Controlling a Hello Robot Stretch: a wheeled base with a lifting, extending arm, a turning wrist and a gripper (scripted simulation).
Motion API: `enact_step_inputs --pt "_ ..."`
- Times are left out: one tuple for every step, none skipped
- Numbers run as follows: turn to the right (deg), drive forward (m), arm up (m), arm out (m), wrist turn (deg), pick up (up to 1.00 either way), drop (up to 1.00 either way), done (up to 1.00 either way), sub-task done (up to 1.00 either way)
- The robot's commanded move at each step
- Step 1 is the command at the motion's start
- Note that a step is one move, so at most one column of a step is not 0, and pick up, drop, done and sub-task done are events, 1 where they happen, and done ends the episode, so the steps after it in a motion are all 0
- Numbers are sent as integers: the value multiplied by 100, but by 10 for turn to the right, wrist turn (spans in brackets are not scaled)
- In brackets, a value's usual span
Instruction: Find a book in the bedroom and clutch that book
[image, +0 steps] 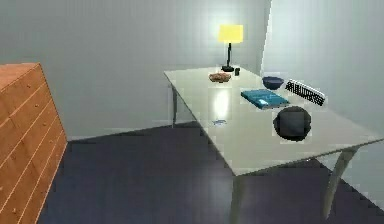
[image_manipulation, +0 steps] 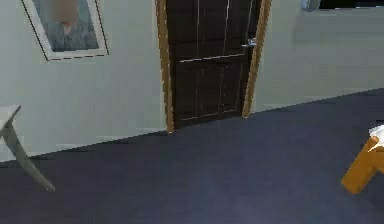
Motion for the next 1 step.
enact_step_inputs --pt "450 0 0 0 0 0 0 0 0"
